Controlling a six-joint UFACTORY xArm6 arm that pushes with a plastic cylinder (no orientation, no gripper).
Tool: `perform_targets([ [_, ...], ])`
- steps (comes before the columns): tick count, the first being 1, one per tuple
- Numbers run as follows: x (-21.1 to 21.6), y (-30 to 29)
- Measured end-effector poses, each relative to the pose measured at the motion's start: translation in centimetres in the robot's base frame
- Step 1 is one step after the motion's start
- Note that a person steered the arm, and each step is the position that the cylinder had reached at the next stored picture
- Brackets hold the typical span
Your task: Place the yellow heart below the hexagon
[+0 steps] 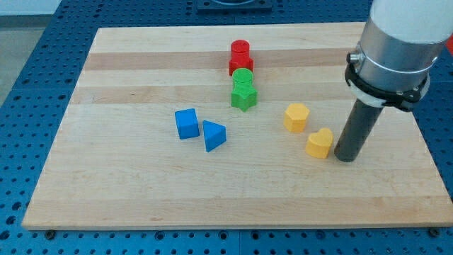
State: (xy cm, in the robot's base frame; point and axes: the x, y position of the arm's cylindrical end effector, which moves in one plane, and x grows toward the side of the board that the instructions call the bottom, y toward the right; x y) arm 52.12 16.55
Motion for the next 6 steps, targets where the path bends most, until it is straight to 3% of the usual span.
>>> perform_targets([
  [4, -0.5, -4.9],
  [6, 2.9, -7.1],
])
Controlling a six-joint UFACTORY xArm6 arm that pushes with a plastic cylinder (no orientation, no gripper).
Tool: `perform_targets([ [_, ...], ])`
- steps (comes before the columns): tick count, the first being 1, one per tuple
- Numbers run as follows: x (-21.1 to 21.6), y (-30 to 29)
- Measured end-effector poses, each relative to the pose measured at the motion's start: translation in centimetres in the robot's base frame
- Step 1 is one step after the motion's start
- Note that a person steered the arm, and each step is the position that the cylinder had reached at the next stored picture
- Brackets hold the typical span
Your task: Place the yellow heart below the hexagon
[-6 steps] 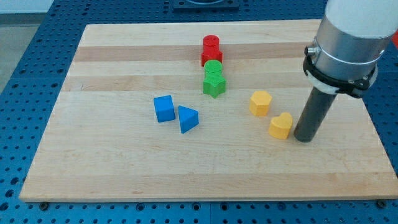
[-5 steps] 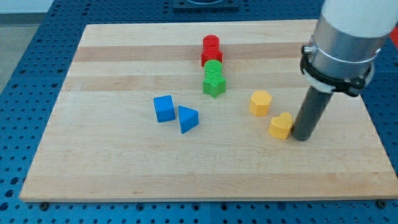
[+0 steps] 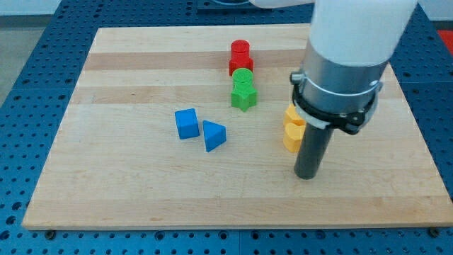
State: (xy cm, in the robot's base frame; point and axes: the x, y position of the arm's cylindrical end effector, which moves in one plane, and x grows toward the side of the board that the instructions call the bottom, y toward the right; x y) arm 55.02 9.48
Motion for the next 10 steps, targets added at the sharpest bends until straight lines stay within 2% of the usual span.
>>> perform_targets([
  [7, -3.4, -0.5],
  [8, -2.3, -0.6],
  [9, -0.4, -2.4],
  [10, -0.4, -6.8],
])
